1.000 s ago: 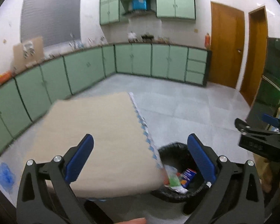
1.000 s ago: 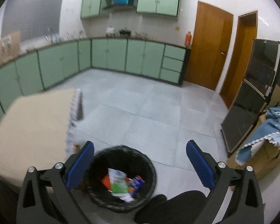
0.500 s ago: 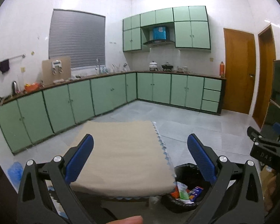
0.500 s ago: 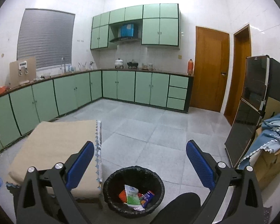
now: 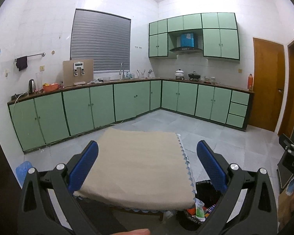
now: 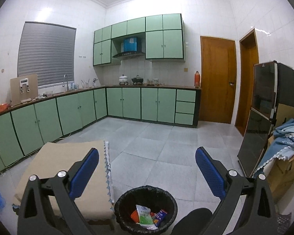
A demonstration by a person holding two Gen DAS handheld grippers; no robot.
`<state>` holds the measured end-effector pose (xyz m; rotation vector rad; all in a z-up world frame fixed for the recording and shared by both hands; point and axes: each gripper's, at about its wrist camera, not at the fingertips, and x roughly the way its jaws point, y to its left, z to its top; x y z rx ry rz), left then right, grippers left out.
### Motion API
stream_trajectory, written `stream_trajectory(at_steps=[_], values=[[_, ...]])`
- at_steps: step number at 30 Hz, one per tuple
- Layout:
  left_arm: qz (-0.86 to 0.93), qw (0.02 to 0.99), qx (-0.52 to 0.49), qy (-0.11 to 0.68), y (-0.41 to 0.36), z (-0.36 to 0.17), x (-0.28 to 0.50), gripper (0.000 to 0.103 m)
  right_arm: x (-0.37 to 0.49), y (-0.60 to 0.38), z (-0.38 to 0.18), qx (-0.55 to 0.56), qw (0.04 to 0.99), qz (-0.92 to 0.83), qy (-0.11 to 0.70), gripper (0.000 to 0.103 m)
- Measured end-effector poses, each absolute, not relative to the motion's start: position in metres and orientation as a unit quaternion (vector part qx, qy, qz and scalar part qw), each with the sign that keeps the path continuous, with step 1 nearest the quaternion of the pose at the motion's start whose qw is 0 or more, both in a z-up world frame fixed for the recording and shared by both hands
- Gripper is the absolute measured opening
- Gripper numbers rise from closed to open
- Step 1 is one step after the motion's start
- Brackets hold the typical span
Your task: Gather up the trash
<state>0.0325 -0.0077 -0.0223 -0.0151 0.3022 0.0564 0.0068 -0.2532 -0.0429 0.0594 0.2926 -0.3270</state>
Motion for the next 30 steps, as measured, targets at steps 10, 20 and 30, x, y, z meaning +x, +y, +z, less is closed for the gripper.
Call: stream_trajectory(at_steps=[10,20,30], values=[[0.028,0.989,-0.009,0.148,-0.012,-0.032,0.037,0.097,0.018,-0.253,-0.062,0.024,0.969,-0.183,0.164,0.097],[0.006,0.989,-0.005,0.145,-0.017,-0.030,0.042,0.097,0.019,-0.254,-0.058,0.024,0.969,-0.188,0.160,0.097],[0.000,0.991,-0.009,0.135,-0.018,-0.026,0.033,0.097,0.011,-0.252,-0.053,0.024,0.969,-0.194,0.153,0.097]])
